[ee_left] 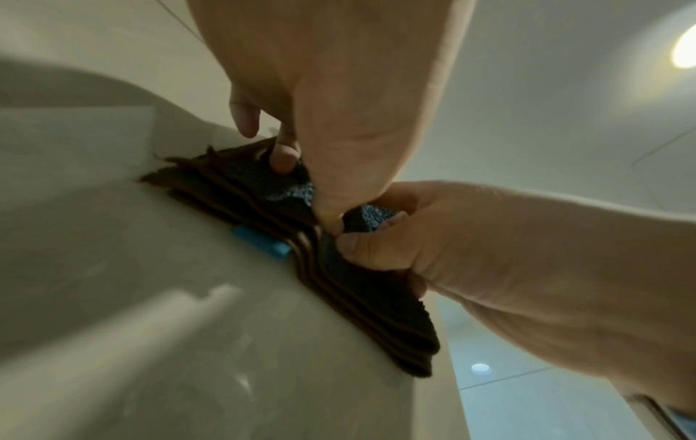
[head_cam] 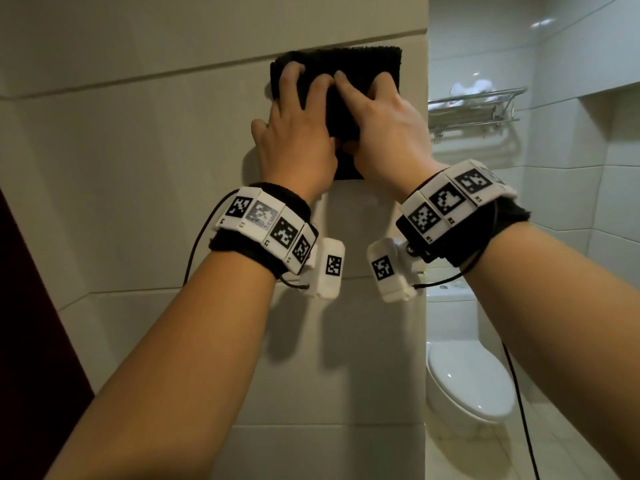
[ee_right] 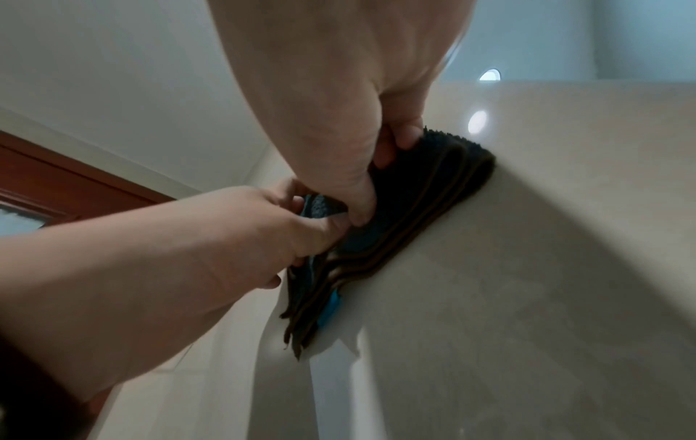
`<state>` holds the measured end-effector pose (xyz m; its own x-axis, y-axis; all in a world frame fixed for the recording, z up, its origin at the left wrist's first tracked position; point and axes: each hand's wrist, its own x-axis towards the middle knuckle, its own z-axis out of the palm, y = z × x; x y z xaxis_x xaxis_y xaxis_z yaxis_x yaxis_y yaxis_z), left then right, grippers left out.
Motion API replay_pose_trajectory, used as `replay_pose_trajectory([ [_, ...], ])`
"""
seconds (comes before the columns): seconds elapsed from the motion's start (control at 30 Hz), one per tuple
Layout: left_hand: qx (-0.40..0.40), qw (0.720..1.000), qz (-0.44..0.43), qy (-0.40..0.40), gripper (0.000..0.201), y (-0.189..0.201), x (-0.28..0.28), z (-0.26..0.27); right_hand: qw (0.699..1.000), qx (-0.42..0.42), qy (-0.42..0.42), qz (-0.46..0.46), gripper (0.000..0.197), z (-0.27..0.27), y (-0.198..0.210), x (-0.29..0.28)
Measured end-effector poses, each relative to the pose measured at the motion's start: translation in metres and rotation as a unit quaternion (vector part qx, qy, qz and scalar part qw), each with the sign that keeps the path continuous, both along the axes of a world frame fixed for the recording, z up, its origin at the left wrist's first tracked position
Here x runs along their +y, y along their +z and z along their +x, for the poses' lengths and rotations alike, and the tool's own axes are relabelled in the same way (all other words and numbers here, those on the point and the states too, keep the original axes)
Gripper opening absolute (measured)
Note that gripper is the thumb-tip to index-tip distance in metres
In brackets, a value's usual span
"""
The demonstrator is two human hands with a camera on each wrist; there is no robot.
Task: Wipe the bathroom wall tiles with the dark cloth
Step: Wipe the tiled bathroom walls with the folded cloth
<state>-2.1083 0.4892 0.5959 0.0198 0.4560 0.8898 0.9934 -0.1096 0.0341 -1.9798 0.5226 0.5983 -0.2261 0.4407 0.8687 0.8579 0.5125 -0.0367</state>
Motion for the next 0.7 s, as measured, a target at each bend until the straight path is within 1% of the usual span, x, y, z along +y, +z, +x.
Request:
replay_pose_trajectory([
  [0.2,-0.014,1.0,-0.004,0.0,0.071,-0.035,-0.004,-0.018,1.0,-0.022,-0.003,-0.008,0.081,-0.018,-0.031,-0.006],
  [0.4,-0.029,0.999,-0.016,0.009,0.075,-0.096,-0.013,-0.042,0.998,-0.057,0.004,0.002,0.078,-0.045,-0.089,-0.011],
  [0.53,-0.048,0.998,-0.04,0.023,0.078,-0.137,-0.019,-0.056,0.998,-0.059,0.021,0.017,0.076,-0.061,-0.129,-0.016],
  [0.7,-0.051,0.997,-0.059,0.031,0.079,-0.165,-0.023,-0.069,0.998,-0.063,0.023,-0.002,0.075,-0.073,-0.158,-0.021],
])
